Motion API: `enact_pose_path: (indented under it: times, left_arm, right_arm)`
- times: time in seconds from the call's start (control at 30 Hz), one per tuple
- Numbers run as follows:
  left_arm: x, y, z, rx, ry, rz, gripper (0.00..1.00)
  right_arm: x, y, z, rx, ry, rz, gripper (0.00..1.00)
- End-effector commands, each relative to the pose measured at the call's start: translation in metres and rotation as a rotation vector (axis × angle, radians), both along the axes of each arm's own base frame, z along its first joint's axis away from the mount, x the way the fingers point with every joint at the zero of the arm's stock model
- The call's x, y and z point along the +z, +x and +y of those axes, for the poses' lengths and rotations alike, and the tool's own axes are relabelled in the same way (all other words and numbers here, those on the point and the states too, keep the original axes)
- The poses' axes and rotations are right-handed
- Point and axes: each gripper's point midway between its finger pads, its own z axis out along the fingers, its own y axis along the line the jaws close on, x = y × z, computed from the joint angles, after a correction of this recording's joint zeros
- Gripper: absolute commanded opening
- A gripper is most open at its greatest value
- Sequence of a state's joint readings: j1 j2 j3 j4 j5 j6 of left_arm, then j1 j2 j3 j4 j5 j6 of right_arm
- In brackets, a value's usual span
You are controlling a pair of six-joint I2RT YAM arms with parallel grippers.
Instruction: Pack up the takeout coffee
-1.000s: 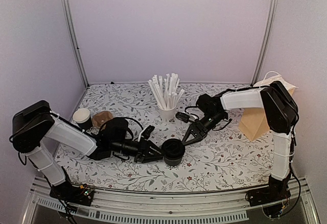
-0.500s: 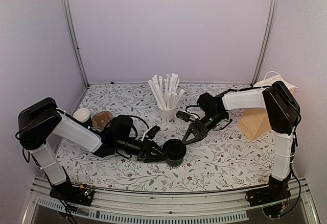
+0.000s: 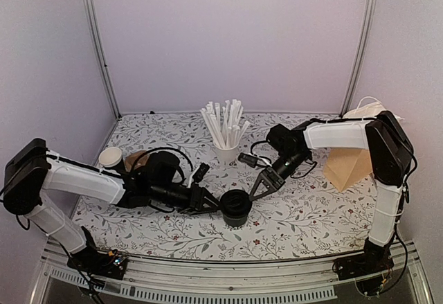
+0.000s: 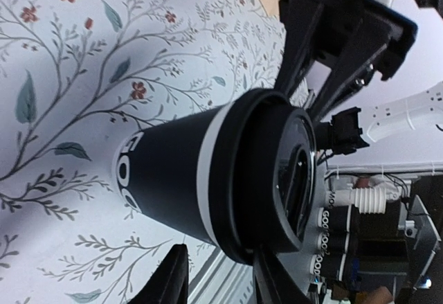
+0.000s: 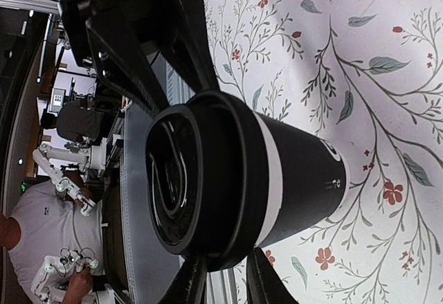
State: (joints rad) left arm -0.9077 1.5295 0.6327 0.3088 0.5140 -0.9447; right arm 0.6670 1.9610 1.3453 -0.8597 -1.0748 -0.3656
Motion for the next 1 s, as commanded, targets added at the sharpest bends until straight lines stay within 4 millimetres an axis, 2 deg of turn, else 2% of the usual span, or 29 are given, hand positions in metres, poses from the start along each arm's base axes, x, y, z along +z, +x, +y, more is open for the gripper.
enact_pose_path:
  times: [0.0,0.27,0.6,0.77,0.97]
  left_arm:
    - [-0.043,0.035,0.042,0.201,0.291,-0.090,0.34]
    - [-0.007,0.037,0.019,0.153,0.192,-0.146,0.34]
    - [0.005,0.032,0.011,0.122,0.165,-0.144,0.34]
    - [0.025,0.026,0.001,0.093,0.121,-0.174,0.41]
    - [0.050,0.028,0.001,0.113,0.067,-0.225,0.44]
  right_arm:
    - [-0.018,-0.038,0.003,0.117,-0.067,0.004,0.22]
    - [-0.015,-0.039,0.007,0.132,-0.040,0.035,0.23]
    - [-0.009,-0.038,0.003,0.134,-0.050,-0.009,0.25]
    - [-0.008,-0.034,-0.005,0.121,-0.078,-0.024,0.28]
    - [-0.002,-0.025,-0.011,0.097,-0.082,-0.040,0.32]
